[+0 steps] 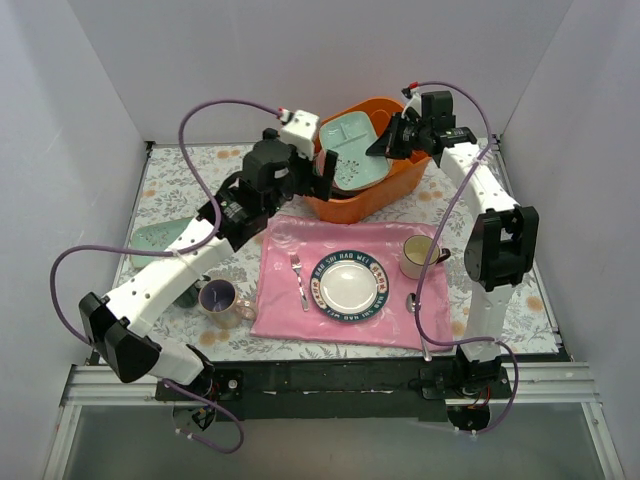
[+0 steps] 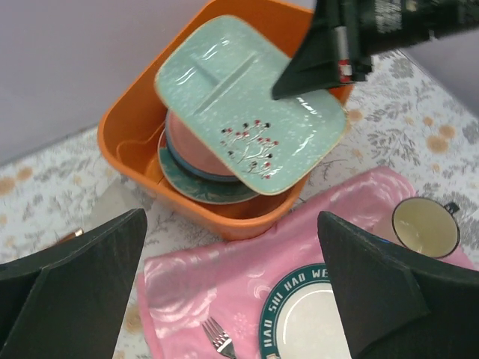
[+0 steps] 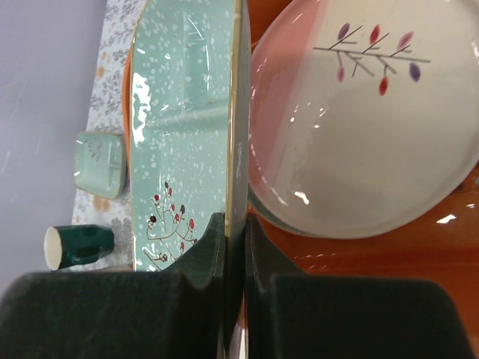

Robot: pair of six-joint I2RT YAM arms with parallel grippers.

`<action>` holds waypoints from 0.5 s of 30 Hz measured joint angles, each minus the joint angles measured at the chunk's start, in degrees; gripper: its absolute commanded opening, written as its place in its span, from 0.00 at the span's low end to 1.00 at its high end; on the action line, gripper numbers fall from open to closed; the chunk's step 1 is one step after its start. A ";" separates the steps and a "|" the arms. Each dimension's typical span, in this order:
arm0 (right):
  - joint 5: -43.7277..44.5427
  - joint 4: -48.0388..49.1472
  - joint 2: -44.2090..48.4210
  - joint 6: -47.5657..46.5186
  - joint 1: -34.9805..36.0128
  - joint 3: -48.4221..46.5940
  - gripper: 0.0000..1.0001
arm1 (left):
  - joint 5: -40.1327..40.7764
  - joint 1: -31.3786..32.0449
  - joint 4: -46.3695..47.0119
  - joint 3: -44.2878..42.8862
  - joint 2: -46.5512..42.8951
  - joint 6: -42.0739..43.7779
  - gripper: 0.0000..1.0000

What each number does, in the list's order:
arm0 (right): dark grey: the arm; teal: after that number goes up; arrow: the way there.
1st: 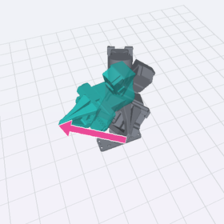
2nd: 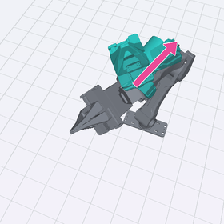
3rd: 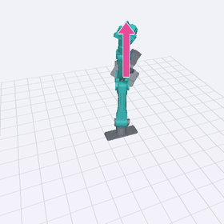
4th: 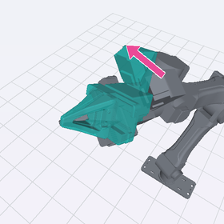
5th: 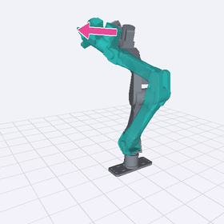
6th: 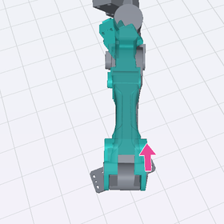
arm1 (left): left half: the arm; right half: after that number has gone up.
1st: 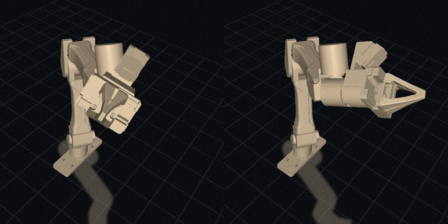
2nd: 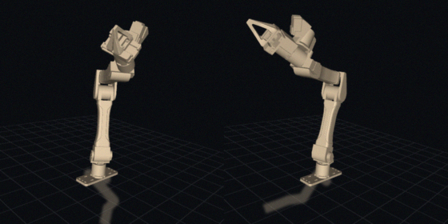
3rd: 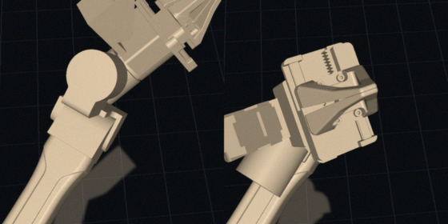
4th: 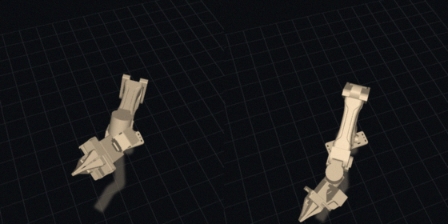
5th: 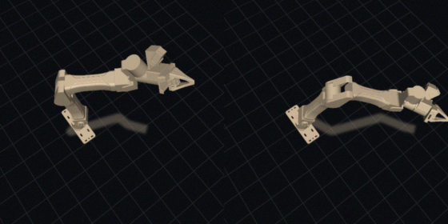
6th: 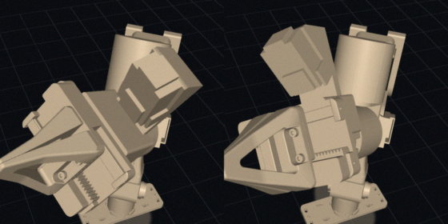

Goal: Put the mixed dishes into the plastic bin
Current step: Place the plate in the plastic bin.

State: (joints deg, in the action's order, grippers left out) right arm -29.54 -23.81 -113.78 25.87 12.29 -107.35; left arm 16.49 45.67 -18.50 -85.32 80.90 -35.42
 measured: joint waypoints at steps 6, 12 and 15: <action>2.93 0.76 -4.20 -2.14 0.09 -3.30 0.01 | -5.49 -12.17 -4.39 0.48 -1.88 -17.00 0.98; 5.14 1.77 -7.32 -3.82 0.20 -5.40 0.01 | -9.40 -21.16 -9.29 2.54 -4.20 -30.77 0.98; 5.62 1.99 -8.57 -4.74 0.33 -5.92 0.01 | -11.47 -24.92 -10.58 5.57 -5.09 -35.58 0.98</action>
State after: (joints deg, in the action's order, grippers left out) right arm -23.92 -21.82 -122.34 21.12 12.62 -113.27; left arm 5.02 20.75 -29.08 -79.75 75.81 -71.00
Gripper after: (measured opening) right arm 0.100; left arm 0.982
